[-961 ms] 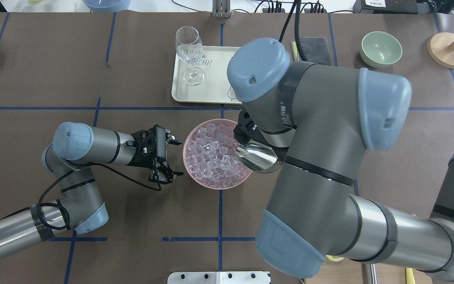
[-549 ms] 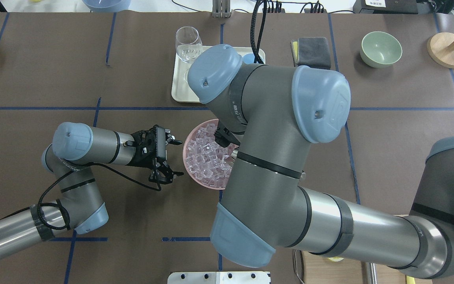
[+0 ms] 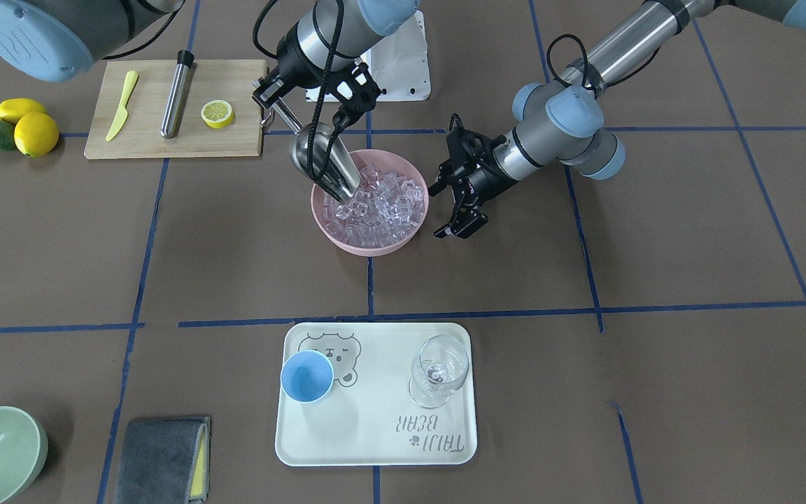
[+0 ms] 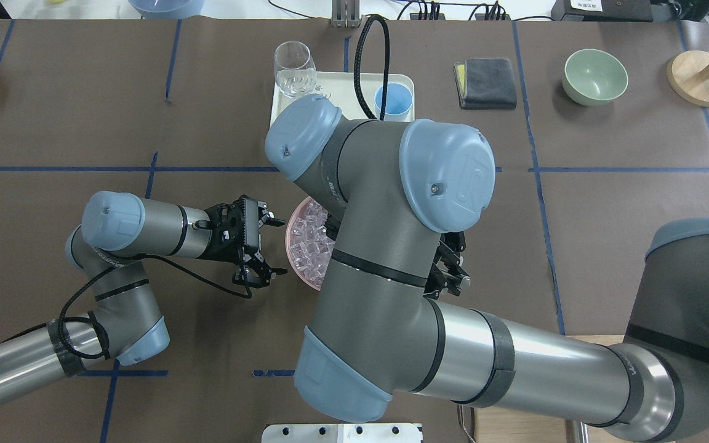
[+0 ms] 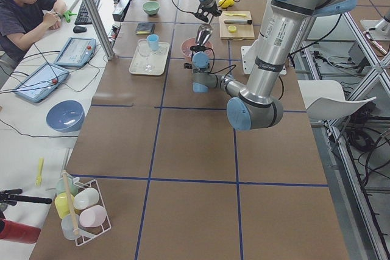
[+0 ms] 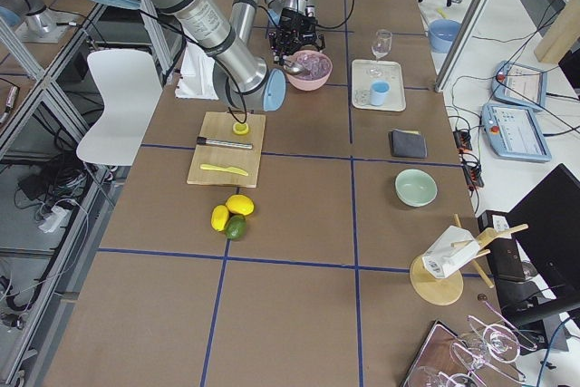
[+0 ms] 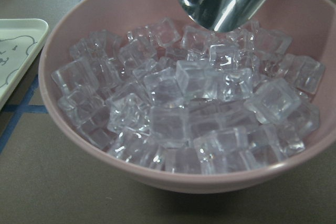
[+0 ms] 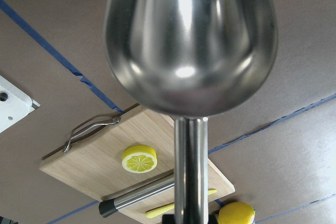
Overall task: Put ice in cup with scoop
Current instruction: 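Dip the scoop into the ice cubes with the right gripper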
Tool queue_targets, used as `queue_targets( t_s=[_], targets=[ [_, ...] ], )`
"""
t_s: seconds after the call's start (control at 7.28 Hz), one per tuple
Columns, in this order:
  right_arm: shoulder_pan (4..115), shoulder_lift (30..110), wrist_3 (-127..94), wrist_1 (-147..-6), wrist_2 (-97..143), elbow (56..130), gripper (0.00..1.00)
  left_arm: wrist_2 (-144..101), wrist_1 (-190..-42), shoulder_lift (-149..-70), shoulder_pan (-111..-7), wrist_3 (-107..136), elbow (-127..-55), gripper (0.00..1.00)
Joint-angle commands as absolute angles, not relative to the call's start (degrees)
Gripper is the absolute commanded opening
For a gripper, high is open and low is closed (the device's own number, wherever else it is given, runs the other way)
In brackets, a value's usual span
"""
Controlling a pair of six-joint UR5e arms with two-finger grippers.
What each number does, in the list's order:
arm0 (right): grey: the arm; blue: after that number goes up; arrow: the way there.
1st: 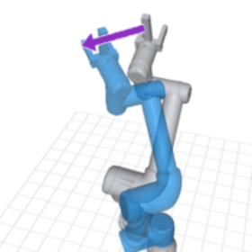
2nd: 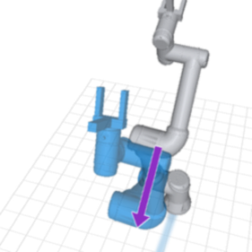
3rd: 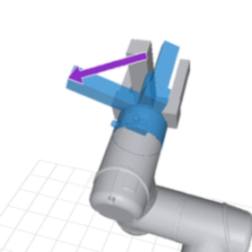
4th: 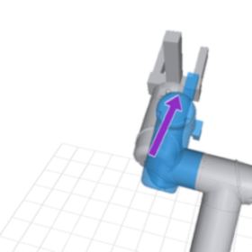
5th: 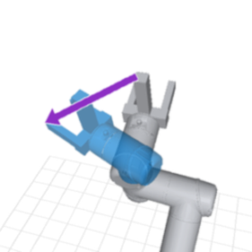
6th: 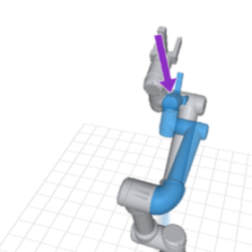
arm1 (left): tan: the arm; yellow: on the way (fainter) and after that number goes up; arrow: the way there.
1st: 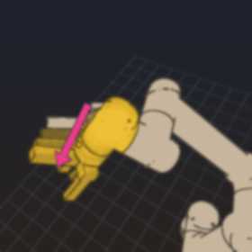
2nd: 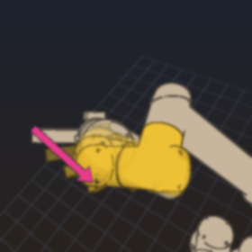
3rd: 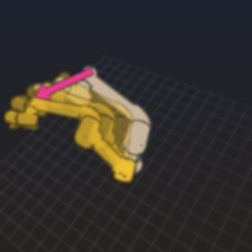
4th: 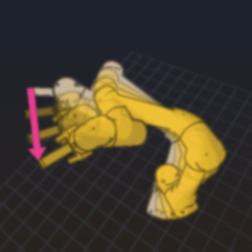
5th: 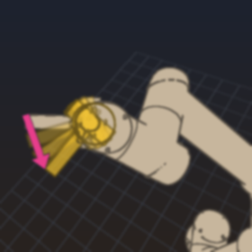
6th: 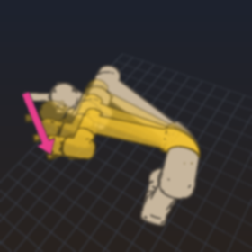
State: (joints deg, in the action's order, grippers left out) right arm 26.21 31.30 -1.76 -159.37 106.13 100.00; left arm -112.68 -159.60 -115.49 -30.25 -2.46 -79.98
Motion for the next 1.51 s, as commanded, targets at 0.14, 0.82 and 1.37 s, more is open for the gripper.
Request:
queue_targets(
  t_s=[0.14, 0.82, 1.37],
  targets=[
    [24.8, 30.9, -1.8, -159.1, 105.6, 98.0, 0.00, -112.7, -159.6, -115.6, -30.3, -2.5, -80.0, 1.00],
    [24.8, 31.9, -2.7, -148.4, 105.3, 93.3, 0.00, -112.7, -159.6, -115.7, -30.3, -2.5, -80.0, 1.00],
    [25.0, 35.3, -2.9, -141.9, 105.4, 94.8, 0.00, -112.7, -159.7, -115.7, -30.3, -2.5, -80.0, 1.00]
  ],
)
